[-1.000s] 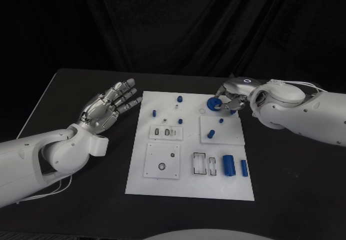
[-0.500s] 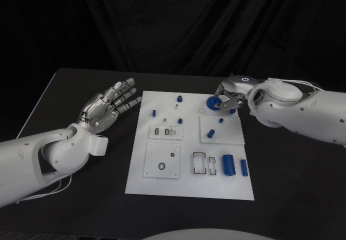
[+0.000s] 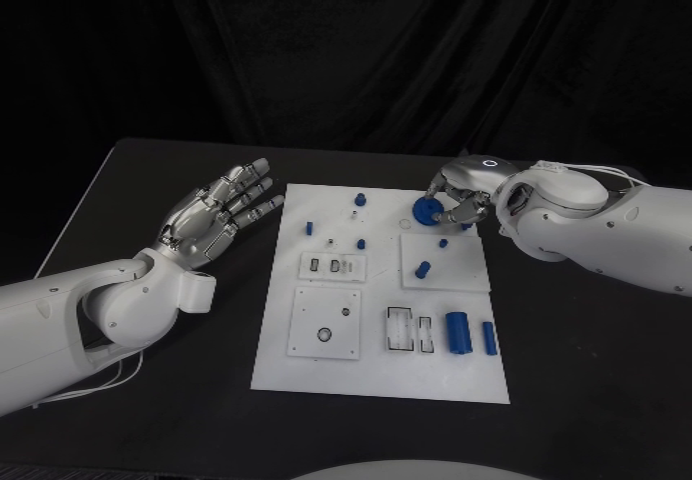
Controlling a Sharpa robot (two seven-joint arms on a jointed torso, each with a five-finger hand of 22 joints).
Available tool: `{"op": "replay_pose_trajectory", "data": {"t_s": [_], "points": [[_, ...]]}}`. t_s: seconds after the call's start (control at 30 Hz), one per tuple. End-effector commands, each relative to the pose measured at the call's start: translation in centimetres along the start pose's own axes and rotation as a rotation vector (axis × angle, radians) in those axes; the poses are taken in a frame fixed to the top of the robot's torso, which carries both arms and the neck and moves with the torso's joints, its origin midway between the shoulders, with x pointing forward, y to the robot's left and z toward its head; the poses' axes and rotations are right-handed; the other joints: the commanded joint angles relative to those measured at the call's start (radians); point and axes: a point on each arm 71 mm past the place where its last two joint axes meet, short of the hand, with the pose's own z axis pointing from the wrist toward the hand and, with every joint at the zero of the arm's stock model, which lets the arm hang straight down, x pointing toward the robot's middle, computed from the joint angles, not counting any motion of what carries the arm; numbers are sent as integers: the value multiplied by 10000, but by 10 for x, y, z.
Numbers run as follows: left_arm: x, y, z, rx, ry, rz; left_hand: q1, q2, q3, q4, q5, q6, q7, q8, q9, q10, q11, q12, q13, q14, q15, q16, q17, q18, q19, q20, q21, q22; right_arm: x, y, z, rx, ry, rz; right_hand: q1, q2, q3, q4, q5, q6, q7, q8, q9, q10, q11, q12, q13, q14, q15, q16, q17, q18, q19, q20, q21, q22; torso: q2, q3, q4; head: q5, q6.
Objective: Assemble the parts on the task board
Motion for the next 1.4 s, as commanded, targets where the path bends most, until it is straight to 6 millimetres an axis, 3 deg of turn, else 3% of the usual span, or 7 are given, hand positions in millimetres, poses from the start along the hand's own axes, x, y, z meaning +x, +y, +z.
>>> {"op": "replay_pose_trajectory", "data": {"t_s": [0.03, 0.2, 0.7, 1.2, 1.4], "points": [[1, -2, 0, 240, 134, -73, -63, 23, 61, -20, 44, -21, 65, -31, 11, -10, 77, 69, 16, 31, 62, 18, 10, 143, -1, 65, -43, 6, -10, 8, 2, -154, -320, 50, -166, 64, 24, -47, 20, 802, -919, 1488, 2900, 1040, -78, 27, 2631, 1032, -82, 25, 2632, -148, 102, -3, 55, 767, -6, -12, 3, 3, -6], [2, -2, 0, 231, 150, -84, -62, 20, 88, -25, 50, -10, 65, -27, 13, -3, 78, 80, 19, 38, 64, 24, 12, 143, 3, 66, -40, 8, -22, 26, 10, -679, -614, 58, -194, 69, 28, -59, 13, 750, -927, 1535, 3028, 1040, -87, 27, 2631, 1032, -91, 25, 2632, -166, 165, -12, 112, 825, -15, -45, 26, 21, -16], [4, 1, 4, 196, 233, -113, -61, 15, 126, -32, 58, -12, 67, -27, 13, 2, 82, 86, 20, 43, 72, 28, 14, 143, 3, 70, -41, 8, -28, 80, 44, -2009, -439, 41, -367, 125, 56, -24, -393, 447, -903, 1521, 3386, 1040, -77, 27, 2631, 1032, -97, 25, 2632, -195, 282, -32, 192, 935, 0, -20, 20, -39, 0], [5, 2, 5, 198, 257, -121, -63, 14, 170, -38, 64, -7, 68, -26, 14, 3, 81, 90, 20, 52, 91, 35, 17, 139, 8, 77, -38, 10, -21, 99, 58, -2390, -41, -40, -414, 154, 90, -4, -562, 320, -862, 1430, 3435, 1040, -47, 27, 2631, 1032, -73, 25, 2632, -182, 251, -16, 138, 914, 5, -12, -8, 12, -84], [5, 2, 5, 195, 270, -130, -63, 14, 170, -38, 64, -7, 68, -26, 14, 3, 81, 90, 20, 52, 91, 35, 17, 139, 8, 77, -38, 10, -18, 101, 59, -2414, 73, -40, -440, 167, 146, 0, -588, 152, -783, 1279, 3429, 1040, 17, 27, 2631, 1032, -26, 25, 2632, -181, 244, 17, 114, 918, 7, -5, 31, -45, -130]]}}
